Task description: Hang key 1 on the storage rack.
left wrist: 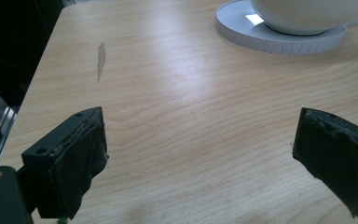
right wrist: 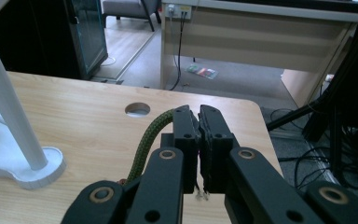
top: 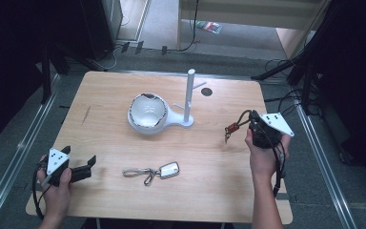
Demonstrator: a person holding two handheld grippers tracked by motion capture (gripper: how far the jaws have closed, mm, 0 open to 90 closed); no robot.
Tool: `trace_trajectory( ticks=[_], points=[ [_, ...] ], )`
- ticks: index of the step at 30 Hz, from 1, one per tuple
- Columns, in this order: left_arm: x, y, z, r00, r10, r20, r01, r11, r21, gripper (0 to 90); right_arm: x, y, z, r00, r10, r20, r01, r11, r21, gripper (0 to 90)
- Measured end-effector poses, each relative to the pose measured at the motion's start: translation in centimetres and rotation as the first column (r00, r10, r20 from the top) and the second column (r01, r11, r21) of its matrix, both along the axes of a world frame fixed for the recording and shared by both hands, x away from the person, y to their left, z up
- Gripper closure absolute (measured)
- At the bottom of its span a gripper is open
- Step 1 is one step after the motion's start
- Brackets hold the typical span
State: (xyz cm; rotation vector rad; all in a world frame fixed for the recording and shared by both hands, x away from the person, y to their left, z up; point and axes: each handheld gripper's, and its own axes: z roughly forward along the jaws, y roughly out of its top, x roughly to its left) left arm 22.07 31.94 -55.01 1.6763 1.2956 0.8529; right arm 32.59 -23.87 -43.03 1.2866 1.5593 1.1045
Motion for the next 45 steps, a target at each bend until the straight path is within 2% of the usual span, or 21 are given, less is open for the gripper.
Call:
trace_trajectory(
  ticks=[11, 17, 22, 33, 45],
  points=[
    [0.0, 0.0, 0.0, 1.0, -0.003, 0.005, 0.003, 1.0, -0.003, 3.0, 1.1, 2.4, 1.7, 0.9982, 0.033, 0.05, -0.032, 0.999, -0.024, 87.9],
    [0.0, 0.0, 0.0, 1.0, -0.003, 0.003, 0.003, 1.0, 0.001, 2.9, 2.1, 3.7, 2.8, 0.9964, 0.045, 0.072, -0.043, 0.999, -0.03, 88.0],
    [-0.1, 0.1, 0.0, 0.9999, 0.005, 0.013, -0.004, 0.9999, -0.011, 0.0, 3.0, 4.8, 3.4, 0.9954, 0.053, 0.08, -0.051, 0.998, -0.034, 88.0],
    [-0.2, 0.1, 0.0, 0.9999, -0.001, 0.016, 0.001, 0.9999, -0.017, 0.0, 4.6, 6.2, 3.7, 0.9952, 0.057, 0.08, -0.054, 0.998, -0.037, 88.0],
    [-0.4, 0.2, 0.0, 0.9997, -0.012, 0.022, 0.013, 0.9997, -0.02, 0.0, 6.3, 7.8, 3.9, 0.9938, 0.045, 0.101, -0.038, 0.997, -0.07, 87.9]
  ],
)
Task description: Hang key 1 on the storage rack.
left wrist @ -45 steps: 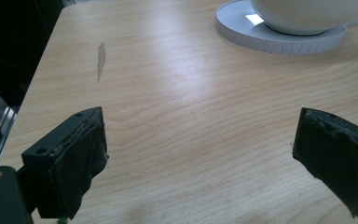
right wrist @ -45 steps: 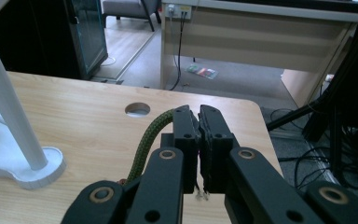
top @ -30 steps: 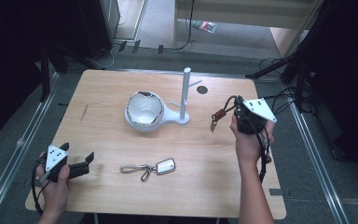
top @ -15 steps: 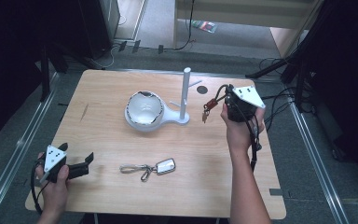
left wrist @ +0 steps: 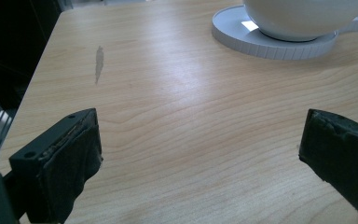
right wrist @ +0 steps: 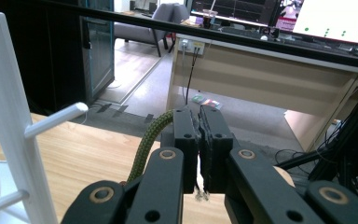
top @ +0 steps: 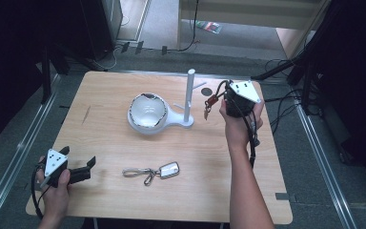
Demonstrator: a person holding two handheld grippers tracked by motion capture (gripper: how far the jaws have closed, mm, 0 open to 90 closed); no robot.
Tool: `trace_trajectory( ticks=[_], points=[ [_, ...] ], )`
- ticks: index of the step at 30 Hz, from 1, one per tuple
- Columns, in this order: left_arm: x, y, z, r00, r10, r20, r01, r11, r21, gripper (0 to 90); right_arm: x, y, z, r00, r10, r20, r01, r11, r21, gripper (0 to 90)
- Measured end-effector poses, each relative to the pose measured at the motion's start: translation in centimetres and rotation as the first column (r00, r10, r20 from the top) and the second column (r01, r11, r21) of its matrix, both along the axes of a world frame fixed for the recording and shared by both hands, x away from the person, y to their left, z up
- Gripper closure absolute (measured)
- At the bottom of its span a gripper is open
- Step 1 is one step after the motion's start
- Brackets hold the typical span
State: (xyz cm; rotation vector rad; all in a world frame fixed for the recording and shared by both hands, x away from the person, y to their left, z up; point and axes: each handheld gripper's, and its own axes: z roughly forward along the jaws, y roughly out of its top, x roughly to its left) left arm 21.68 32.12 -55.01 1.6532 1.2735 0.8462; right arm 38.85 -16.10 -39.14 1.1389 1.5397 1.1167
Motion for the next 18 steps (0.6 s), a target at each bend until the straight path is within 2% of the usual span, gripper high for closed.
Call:
trace_trajectory(
  ticks=[11, 18],
  points=[
    [0.0, 0.0, 0.0, 1.0, -0.003, -0.001, 0.003, 1.0, -0.006, 0.0, 1.7, 1.4, 0.0, 1.0, -0.006, 0.002, 0.006, 1.0, -0.021, 87.9],
    [0.1, 0.0, 0.0, 1.0, -0.004, -0.004, 0.004, 1.0, -0.008, 0.0, 2.0, 2.3, 0.4, 0.9999, 0.002, 0.01, -0.002, 0.999, -0.042, 87.9]
  ],
)
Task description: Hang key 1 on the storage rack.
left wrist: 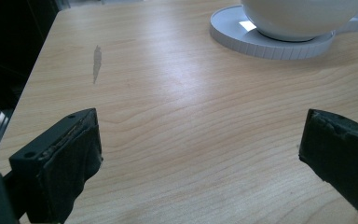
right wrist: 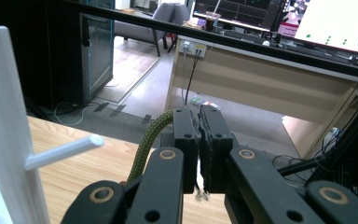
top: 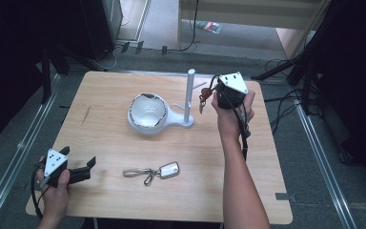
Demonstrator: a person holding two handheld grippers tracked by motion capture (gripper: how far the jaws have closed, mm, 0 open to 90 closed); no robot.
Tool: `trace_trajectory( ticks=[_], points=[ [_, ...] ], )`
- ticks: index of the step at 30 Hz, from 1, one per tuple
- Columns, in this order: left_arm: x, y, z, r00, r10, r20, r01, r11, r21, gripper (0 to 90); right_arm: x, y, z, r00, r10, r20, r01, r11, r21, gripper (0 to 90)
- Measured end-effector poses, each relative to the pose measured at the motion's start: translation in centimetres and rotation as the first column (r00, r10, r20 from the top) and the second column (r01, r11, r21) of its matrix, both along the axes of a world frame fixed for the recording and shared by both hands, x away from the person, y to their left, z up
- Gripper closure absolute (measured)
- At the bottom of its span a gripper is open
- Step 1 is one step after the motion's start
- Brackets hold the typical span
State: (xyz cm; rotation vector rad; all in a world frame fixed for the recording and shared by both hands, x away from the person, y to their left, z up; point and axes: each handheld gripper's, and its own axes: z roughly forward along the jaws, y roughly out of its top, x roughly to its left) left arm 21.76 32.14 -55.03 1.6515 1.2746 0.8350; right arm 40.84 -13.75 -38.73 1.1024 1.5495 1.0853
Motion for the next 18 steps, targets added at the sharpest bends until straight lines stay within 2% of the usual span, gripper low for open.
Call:
trace_trajectory(
  ticks=[7, 13, 18],
  points=[
    [0.0, 0.0, 0.0, 1.0, -0.002, -0.002, 0.002, 1.0, 0.003, 0.0, 0.0, 1.5, 0.0, 1.0, -0.003, 0.004, 0.003, 0.999, -0.046, 87.9],
    [0.0, 0.0, 0.0, 1.0, -0.003, -0.003, 0.003, 1.0, 0.003, 0.0, -0.2, 2.2, 0.1, 0.9999, -0.009, 0.007, 0.009, 0.999, -0.042, 87.9],
    [0.1, 0.0, 0.0, 1.0, -0.005, -0.003, 0.005, 1.0, 0.001, 0.0, -0.8, 2.9, 0.2, 0.9999, -0.009, 0.011, 0.01, 0.998, -0.064, 87.9]
  ],
)
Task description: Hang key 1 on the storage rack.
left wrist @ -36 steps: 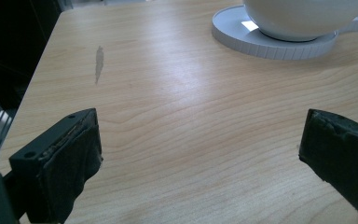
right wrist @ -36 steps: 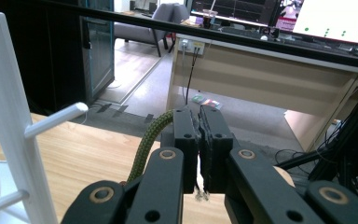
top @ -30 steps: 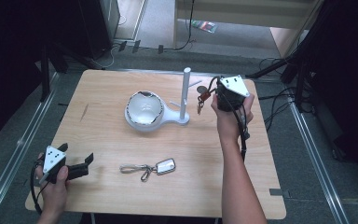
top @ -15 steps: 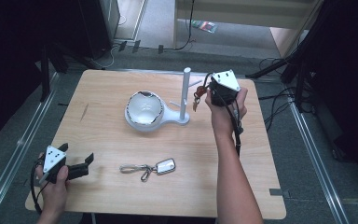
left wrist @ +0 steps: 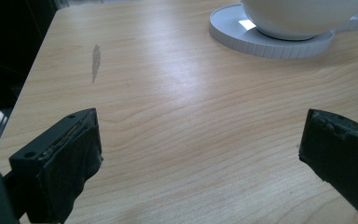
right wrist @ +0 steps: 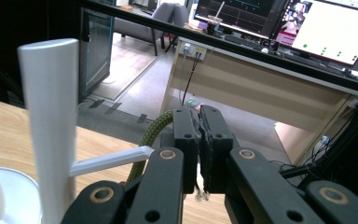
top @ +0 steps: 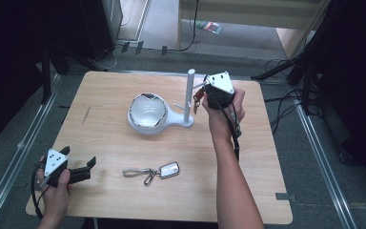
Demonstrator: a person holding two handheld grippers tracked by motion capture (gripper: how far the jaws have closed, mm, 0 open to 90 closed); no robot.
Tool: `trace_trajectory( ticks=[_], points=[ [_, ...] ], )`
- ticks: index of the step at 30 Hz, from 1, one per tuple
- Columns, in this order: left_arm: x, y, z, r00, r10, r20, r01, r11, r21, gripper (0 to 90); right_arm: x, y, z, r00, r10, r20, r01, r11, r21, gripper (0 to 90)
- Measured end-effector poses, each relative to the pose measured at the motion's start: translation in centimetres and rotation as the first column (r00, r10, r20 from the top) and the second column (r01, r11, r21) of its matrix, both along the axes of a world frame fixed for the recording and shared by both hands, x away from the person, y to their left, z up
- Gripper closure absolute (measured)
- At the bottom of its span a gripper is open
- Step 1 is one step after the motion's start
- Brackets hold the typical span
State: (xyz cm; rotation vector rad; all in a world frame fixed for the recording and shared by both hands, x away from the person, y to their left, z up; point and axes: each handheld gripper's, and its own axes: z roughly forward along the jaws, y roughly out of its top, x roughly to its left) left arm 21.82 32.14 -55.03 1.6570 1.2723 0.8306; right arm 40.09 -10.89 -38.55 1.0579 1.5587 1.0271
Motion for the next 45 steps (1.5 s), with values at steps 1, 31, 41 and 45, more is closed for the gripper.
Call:
trace_trajectory(
  ticks=[1, 31, 41, 45],
  points=[
    [0.0, 0.0, 0.0, 1.0, 0.0, 0.0, 0.0, 1.0, 0.0, 0.0, -0.1, 0.2, 0.0, 1.0, 0.003, 0.004, -0.003, 1.0, -0.006, 87.9],
    [0.1, 0.0, 0.0, 1.0, -0.003, -0.009, 0.003, 1.0, 0.007, 0.0, -1.9, 2.4, -0.6, 0.9991, -0.03, 0.03, 0.033, 0.995, -0.098, 87.7],
    [0.1, -0.1, 0.0, 0.9999, -0.003, -0.01, 0.003, 1.0, 0.007, 0.0, -2.4, 3.2, -1.0, 0.9997, -0.016, 0.02, 0.018, 0.996, -0.087, 87.6],
    [0.1, -0.1, 0.0, 0.9999, -0.004, -0.011, 0.004, 1.0, 0.007, 0.0, -2.6, 3.6, -1.4, 0.9999, 0.001, 0.011, 0.0, 0.997, -0.082, 87.5]
  ],
)
